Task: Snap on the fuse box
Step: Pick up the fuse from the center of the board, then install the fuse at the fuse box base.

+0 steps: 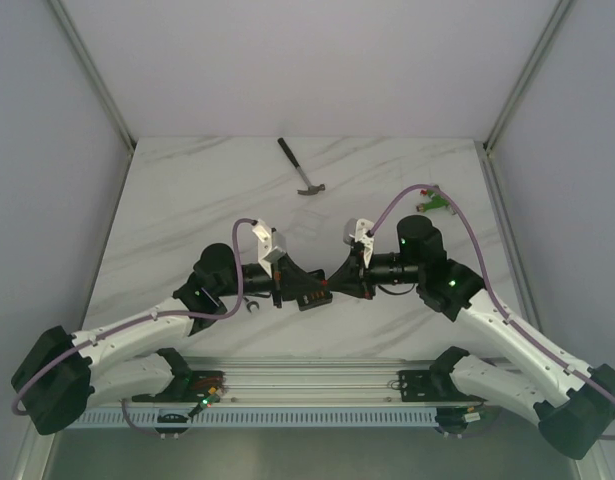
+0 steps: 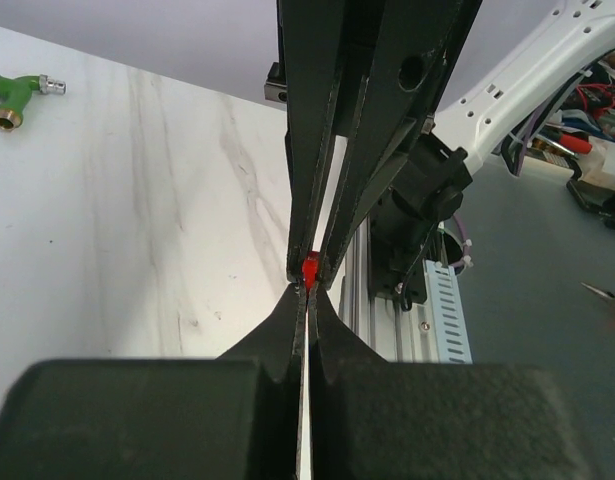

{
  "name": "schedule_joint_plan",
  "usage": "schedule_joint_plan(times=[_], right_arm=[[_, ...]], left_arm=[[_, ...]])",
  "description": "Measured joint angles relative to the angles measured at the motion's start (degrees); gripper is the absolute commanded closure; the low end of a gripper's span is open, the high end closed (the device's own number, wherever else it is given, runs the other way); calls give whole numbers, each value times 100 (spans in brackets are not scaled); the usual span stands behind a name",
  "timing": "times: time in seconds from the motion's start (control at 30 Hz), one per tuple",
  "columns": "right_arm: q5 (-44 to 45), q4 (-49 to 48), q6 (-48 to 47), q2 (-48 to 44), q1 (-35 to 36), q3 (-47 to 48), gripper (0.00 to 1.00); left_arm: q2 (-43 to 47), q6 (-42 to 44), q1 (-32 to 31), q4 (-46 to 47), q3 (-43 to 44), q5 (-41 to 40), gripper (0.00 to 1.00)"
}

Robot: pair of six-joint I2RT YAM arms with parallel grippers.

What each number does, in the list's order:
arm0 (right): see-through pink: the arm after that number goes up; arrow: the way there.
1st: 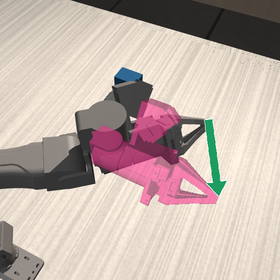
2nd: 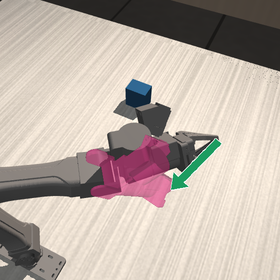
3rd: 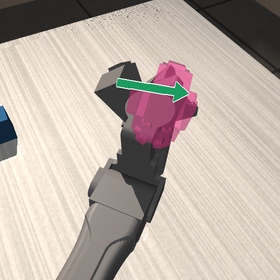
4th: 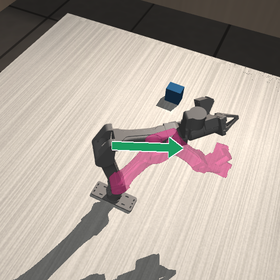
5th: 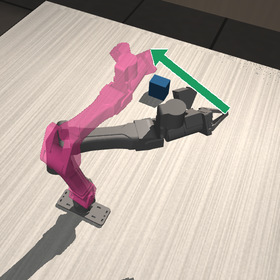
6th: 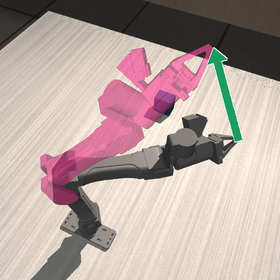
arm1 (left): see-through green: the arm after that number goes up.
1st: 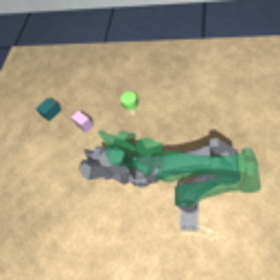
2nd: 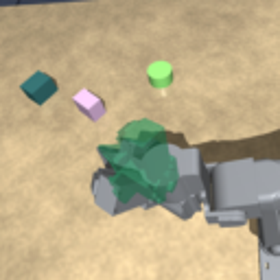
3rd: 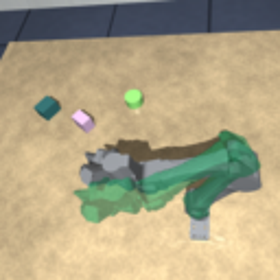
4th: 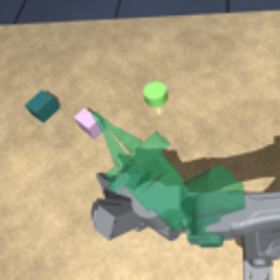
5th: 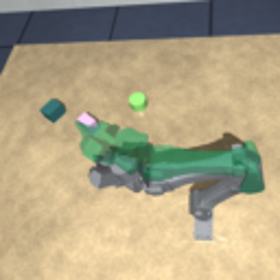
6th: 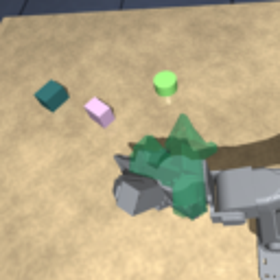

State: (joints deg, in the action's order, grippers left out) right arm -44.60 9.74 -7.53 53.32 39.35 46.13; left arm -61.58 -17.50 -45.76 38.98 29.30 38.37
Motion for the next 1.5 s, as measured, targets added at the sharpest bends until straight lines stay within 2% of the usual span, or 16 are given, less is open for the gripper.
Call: schedule_joint_plan(times=[0.07, 0.2, 0.23, 0.3, 0.5, 0.73, 1.07, 1.3, 1.5], right_arm=[[2, 7, -2, 0, -2, 0, 100], [118, 7, 24, 28, -4, 11, 100], [188, 7, 50, 55, -4, 20, 100], [411, -2, 173, 173, -4, 76, 100], [1377, -11, 745, 726, 160, 262, 100], [3003, 76, 1475, 1670, 662, 573, 100], [4951, 323, 2299, 2911, 1370, 1080, 100], [5705, 516, 2684, 3591, 1622, 1381, 100], [5998, 706, 2881, 4009, 1674, 1410, 100]], left_arm=[[-2, 0, 0, 0, 0, -2, 94], [2, -9, -7, -50, 0, -243, 74], [17, -7, -20, -105, 0, -417, 71], [61, -28, -35, -258, -4, -855, 58], [350, -348, 214, -527, -411, -2371, 37], [533, -938, 719, -1054, -922, -3401, 28], [341, -1320, 1237, -1331, -1117, -3757, 13], [-323, -1419, 1460, -1285, -1139, -3694, 2], [-785, -1508, 1506, -1314, -1106, -3689, 0]])
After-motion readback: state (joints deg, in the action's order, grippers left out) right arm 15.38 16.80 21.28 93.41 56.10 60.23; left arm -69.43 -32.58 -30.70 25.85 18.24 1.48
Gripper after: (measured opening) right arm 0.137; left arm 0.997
